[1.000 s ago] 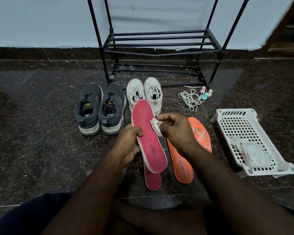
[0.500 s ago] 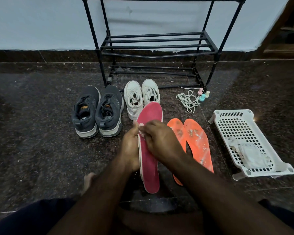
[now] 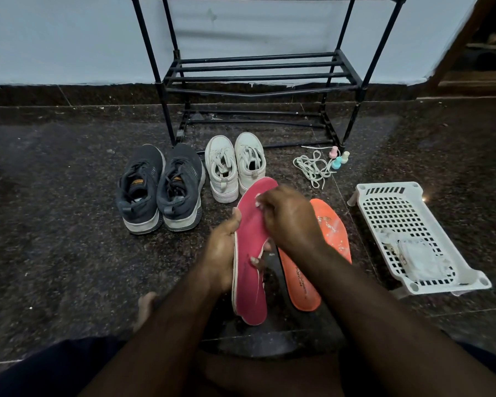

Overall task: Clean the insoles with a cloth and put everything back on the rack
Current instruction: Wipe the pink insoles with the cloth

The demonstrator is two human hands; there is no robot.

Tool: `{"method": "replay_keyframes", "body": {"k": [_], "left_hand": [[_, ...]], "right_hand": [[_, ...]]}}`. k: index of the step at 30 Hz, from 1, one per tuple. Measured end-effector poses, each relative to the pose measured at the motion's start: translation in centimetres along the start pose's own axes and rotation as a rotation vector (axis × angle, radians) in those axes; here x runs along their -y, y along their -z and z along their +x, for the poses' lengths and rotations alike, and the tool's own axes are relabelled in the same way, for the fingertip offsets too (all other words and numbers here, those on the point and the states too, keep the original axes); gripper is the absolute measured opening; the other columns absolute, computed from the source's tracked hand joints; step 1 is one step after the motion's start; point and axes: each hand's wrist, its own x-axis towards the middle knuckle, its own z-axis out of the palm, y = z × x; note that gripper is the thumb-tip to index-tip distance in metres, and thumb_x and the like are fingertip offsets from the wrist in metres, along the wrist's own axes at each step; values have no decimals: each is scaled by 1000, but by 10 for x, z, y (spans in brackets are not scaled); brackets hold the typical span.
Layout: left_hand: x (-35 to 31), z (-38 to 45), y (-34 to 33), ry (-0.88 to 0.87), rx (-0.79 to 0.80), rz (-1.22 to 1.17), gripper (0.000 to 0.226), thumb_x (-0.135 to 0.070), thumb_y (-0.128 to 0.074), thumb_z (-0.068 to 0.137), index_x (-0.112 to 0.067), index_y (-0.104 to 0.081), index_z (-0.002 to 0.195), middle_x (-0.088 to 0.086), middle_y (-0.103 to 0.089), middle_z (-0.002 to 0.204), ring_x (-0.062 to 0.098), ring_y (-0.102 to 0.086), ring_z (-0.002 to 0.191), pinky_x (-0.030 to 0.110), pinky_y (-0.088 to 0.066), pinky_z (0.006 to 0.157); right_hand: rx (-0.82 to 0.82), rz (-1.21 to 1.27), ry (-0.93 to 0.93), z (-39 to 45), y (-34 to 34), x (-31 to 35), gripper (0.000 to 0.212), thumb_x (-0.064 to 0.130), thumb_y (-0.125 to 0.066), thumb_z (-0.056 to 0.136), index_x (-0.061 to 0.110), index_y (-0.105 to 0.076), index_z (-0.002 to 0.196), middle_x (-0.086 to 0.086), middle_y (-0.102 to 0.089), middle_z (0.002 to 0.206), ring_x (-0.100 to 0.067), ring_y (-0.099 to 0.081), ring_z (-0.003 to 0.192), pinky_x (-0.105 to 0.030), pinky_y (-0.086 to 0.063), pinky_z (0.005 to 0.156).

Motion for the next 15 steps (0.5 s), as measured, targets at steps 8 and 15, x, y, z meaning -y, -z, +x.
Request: {"method": "replay_keyframes", "body": {"k": [8,15], "left_hand": [[-1,1,0,41,39,48,64,-58,-37,99,-10,-79,101,17,-65,91,27,-60,64,22,-43,37],[-3,-1,-2,46,103,17,56,-55,-36,99,-17,-76,92,9,-66,83,24,-60,60,18,-38,40]], "right_hand": [[-17,43,-65,9,24,-11,15,8,-67,85,13,-73,98,-4,-66,95,-18,-61,89,-27,-46,80],[125,74,22,-5,16,10,16,8,-67,83,12,-75,97,-5,-73,95,-21,-64,93,-33,-47,84]]}}
